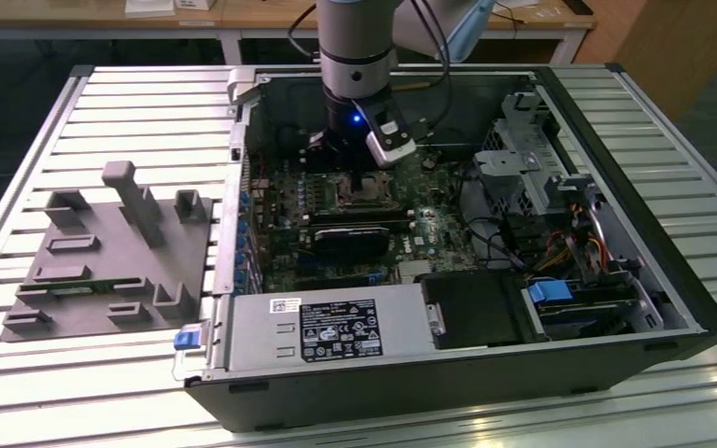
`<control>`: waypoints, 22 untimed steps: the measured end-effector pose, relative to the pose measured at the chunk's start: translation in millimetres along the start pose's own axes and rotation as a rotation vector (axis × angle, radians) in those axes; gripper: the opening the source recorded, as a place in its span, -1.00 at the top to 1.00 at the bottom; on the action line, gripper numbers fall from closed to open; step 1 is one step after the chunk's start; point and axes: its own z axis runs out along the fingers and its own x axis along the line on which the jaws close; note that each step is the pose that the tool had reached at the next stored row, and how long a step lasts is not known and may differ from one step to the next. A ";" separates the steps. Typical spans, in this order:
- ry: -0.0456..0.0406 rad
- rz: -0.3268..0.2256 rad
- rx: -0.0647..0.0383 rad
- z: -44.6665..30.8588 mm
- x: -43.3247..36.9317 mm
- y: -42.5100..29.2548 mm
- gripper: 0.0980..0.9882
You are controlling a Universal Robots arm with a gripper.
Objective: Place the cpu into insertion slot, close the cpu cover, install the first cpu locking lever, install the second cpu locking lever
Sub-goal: 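Close the cpu cover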
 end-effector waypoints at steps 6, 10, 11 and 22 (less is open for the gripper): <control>0.0005 0.000 0.000 0.6 -10.0 0.8 0.99; 0.0005 0.000 0.000 -3.6 -10.3 1.1 0.99; 0.0004 0.000 0.000 -5.9 -10.4 1.2 0.99; 0.0002 0.000 0.000 -30.1 -11.8 2.6 0.99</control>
